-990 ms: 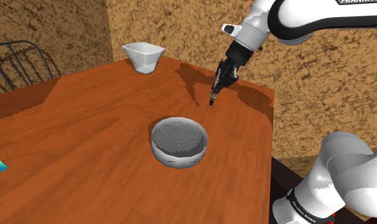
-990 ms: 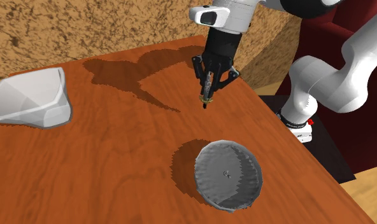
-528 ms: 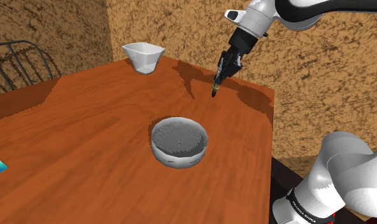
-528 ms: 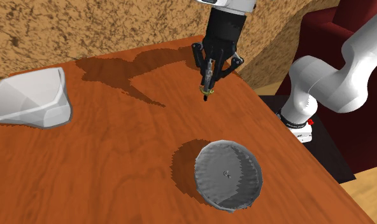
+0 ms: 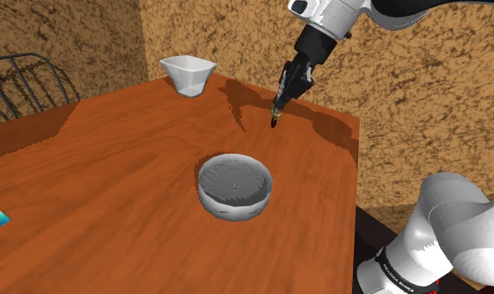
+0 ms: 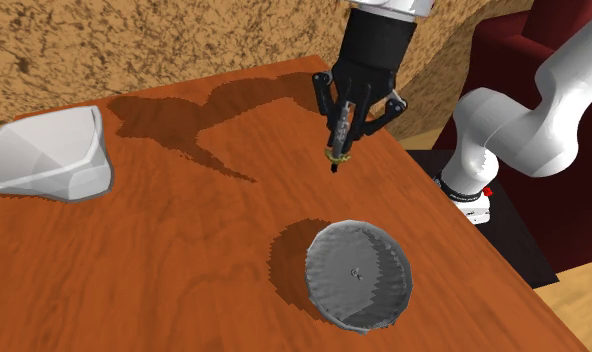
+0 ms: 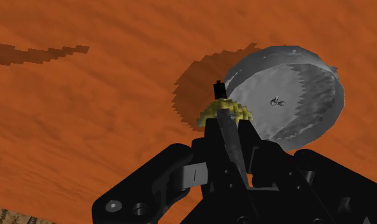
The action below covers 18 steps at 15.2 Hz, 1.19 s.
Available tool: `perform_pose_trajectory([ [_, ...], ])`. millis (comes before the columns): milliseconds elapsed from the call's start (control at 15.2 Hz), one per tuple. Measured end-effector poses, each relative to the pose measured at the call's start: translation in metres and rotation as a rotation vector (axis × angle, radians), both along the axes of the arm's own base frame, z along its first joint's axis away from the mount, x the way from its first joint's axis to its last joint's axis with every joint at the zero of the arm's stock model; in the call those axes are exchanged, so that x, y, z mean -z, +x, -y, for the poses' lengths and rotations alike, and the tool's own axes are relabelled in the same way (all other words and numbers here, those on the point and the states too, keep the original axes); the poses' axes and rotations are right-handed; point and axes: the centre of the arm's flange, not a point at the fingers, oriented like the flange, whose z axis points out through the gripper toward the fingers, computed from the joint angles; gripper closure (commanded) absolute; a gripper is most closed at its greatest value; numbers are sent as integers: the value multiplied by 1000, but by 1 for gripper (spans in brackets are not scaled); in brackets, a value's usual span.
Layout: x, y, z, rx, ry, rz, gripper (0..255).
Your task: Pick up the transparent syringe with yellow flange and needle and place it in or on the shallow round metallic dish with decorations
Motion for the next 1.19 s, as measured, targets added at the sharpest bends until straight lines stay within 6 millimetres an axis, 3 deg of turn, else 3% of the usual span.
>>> perform_pose_trajectory([
  [660, -3, -34, -125, 0, 0, 1, 255],
  [858, 10, -36, -137, 1, 0, 0, 255],
  [1188, 35, -37, -139, 1, 0, 0, 255],
])
